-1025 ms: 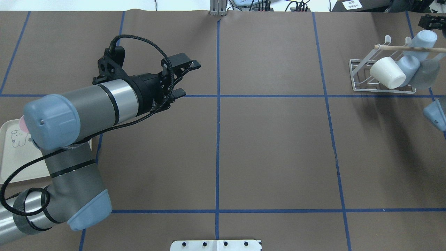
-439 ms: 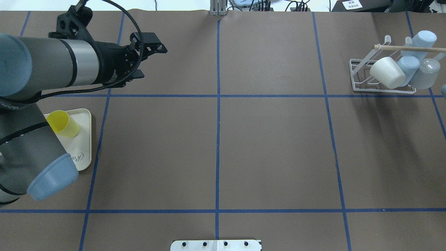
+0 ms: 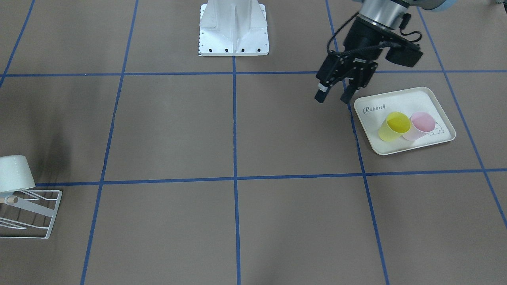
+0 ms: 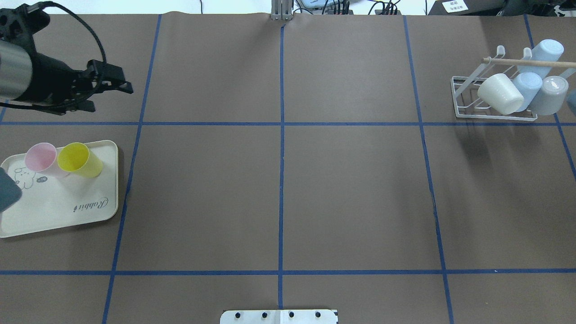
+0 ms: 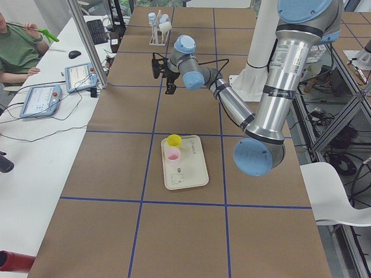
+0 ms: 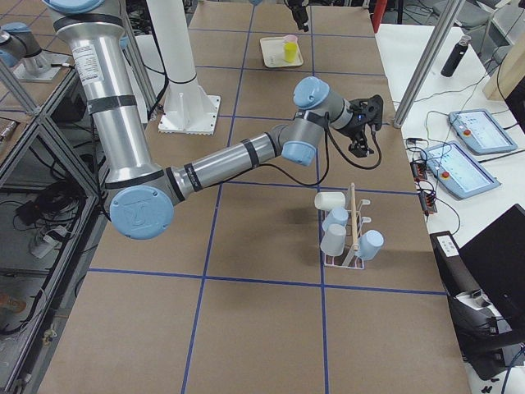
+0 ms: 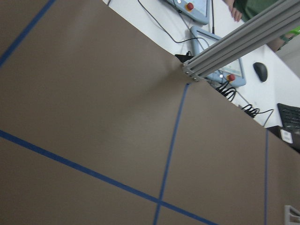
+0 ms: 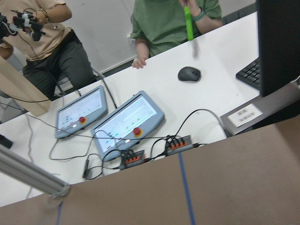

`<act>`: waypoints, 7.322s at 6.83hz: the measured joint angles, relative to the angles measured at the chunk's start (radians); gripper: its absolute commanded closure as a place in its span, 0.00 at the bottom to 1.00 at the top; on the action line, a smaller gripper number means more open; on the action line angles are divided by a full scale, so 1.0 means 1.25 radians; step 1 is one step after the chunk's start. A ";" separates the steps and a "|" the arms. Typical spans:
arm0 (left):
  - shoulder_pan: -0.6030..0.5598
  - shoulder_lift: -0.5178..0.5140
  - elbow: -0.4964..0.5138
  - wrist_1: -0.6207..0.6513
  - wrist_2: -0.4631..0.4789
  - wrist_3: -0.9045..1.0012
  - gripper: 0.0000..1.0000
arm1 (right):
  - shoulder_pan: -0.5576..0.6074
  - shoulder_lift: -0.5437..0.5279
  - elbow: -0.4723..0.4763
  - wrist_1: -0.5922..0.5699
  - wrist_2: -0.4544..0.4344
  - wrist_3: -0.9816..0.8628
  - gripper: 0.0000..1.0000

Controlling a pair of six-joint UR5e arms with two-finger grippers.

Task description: Transfer IKEA cup to right arm and place on rack

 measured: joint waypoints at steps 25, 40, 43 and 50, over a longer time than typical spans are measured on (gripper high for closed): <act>-0.113 0.114 0.371 -0.020 -0.201 0.520 0.58 | -0.199 0.065 0.044 0.003 -0.015 0.225 0.00; -0.187 -0.016 0.264 -0.415 0.012 -0.379 1.00 | -0.219 0.078 0.058 0.022 -0.038 0.274 0.01; 0.039 -0.063 0.257 -0.622 0.271 -0.741 1.00 | -0.244 0.078 0.057 0.094 -0.051 0.357 0.01; 0.359 -0.174 0.275 -0.850 0.728 -1.100 1.00 | -0.517 0.133 0.053 0.265 -0.364 0.527 0.01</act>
